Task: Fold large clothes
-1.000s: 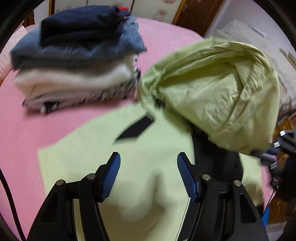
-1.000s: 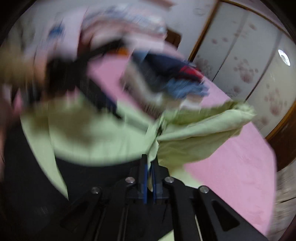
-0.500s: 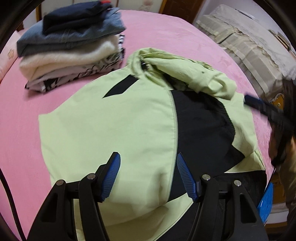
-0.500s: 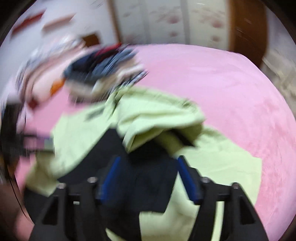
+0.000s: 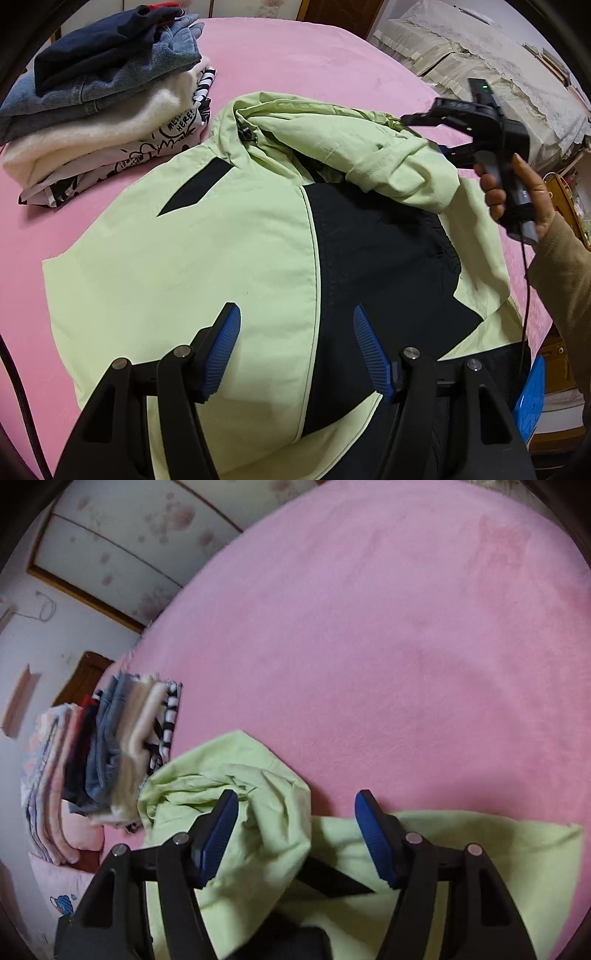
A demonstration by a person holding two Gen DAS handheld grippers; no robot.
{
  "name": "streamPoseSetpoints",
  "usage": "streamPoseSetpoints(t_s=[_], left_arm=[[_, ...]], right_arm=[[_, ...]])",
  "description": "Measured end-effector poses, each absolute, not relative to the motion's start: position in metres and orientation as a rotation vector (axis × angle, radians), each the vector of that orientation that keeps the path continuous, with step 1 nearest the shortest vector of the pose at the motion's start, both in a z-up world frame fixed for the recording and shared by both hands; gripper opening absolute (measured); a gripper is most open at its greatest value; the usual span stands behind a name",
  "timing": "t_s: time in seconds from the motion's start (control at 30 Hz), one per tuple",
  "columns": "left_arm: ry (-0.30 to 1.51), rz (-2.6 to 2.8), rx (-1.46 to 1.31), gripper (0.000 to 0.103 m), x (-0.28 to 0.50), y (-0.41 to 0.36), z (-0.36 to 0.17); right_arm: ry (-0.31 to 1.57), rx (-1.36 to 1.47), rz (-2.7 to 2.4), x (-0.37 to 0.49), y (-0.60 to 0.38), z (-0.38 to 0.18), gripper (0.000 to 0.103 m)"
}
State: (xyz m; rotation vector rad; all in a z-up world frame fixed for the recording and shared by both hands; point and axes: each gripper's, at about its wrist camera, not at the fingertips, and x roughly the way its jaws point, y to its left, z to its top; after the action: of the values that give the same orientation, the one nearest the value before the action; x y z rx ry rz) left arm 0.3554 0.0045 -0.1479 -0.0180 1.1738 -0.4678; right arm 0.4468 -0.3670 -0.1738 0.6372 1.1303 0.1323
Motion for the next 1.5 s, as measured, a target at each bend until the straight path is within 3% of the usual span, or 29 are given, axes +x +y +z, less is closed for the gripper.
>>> streamPoseSetpoints(t_s=[0.03,0.13,0.37,0.5,0.63,0.73,0.87,1.0,1.17,1.43,1.5], left_arm=[[1.171,-0.466,-0.021,0.062,0.357,0.005,-0.148],[1.165,-0.454,-0.026,0.062,0.360,0.009,-0.146],[1.121,-0.390,-0.090,0.062,0.363,0.036,-0.132],[1.113,-0.347,-0.135,0.062,0.358,0.062,-0.126],[1.126,-0.313,-0.153,0.062,0.349,0.086,-0.127],[1.142,-0.297,-0.147,0.062,0.340,0.099,-0.131],[1.164,-0.302,-0.149,0.062,0.328,0.105,-0.138],[1.190,-0.345,-0.179,0.062,0.322,0.100,-0.144],[1.205,-0.404,-0.240,0.062,0.327,0.089,-0.150],[1.215,-0.474,-0.396,0.062,0.350,0.080,-0.166],[1.228,-0.476,-0.441,0.062,0.356,0.080,-0.176]], right_arm=[[1.139,0.633,0.164,0.449,-0.361,-0.176,0.034],[1.126,0.483,0.216,0.453,-0.328,-0.160,0.021],[0.697,-0.013,0.489,0.403,-0.232,-0.039,0.014],[0.523,-0.436,0.634,0.337,-0.155,-0.015,0.014],[0.349,-0.928,0.775,0.234,-0.099,-0.042,0.013],[0.231,-1.325,0.848,0.159,-0.084,-0.097,0.013],[0.254,-1.577,0.883,0.109,-0.095,-0.159,0.013],[0.486,-1.365,0.783,0.119,-0.108,-0.166,0.028],[0.750,-0.835,0.573,0.172,-0.146,-0.144,0.041],[1.091,0.125,0.435,0.254,-0.240,-0.154,0.043],[1.129,0.254,0.436,0.253,-0.247,-0.167,0.043]])
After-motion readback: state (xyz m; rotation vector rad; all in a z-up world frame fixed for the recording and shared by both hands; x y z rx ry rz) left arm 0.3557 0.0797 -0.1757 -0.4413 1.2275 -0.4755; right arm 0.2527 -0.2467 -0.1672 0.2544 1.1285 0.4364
